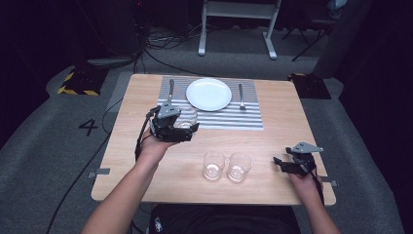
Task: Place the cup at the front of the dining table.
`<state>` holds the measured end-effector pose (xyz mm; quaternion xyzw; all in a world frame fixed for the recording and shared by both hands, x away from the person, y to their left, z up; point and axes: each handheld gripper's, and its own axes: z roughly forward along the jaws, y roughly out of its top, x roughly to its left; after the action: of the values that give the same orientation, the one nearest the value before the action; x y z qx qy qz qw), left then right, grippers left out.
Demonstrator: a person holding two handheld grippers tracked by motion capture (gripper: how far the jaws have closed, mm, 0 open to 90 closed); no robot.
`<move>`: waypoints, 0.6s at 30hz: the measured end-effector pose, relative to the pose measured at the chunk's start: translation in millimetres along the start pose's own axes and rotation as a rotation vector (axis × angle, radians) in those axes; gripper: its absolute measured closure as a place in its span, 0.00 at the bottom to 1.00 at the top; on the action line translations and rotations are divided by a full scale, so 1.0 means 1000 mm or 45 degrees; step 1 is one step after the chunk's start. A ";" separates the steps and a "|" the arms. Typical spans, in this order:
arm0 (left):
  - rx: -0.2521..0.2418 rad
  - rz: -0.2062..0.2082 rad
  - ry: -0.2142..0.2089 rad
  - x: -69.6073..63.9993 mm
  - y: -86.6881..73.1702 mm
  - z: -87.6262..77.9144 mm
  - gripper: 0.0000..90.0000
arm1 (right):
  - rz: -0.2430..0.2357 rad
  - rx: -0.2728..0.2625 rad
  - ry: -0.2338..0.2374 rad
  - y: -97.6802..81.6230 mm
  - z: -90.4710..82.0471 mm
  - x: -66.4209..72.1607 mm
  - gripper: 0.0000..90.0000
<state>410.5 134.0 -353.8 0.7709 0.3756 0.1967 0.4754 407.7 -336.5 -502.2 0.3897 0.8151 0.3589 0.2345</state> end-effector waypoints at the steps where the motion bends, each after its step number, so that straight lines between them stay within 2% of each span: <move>1: -0.004 0.006 0.002 0.002 0.002 0.001 0.22 | 0.004 0.001 0.001 0.000 0.000 0.000 0.32; 3: -0.015 0.002 0.011 0.005 0.005 0.002 0.22 | -0.001 0.000 -0.001 0.000 0.000 0.000 0.32; 6: -0.048 -0.031 0.024 0.009 0.009 0.005 0.22 | -0.004 0.000 -0.003 0.000 0.000 0.000 0.32; 9: -0.063 -0.036 0.034 0.014 0.014 0.008 0.22 | -0.003 0.000 -0.004 0.000 0.000 0.000 0.32; 12: -0.106 -0.049 0.073 0.017 0.018 0.014 0.22 | -0.009 0.000 -0.006 0.000 0.000 0.000 0.32; 15: -0.105 -0.062 0.073 0.020 0.022 0.019 0.22 | -0.010 -0.001 -0.007 0.000 0.000 0.000 0.32; 17: -0.108 -0.056 0.097 0.023 0.025 0.022 0.22 | -0.009 0.000 -0.007 0.000 0.000 0.000 0.32; 18: -0.110 -0.074 0.097 0.023 0.027 0.024 0.22 | -0.010 0.000 -0.007 0.000 0.000 0.000 0.32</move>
<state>452.0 130.5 -343.2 0.7305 0.4067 0.2282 0.4989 407.1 -336.3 -502.1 0.3875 0.8159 0.3571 0.2382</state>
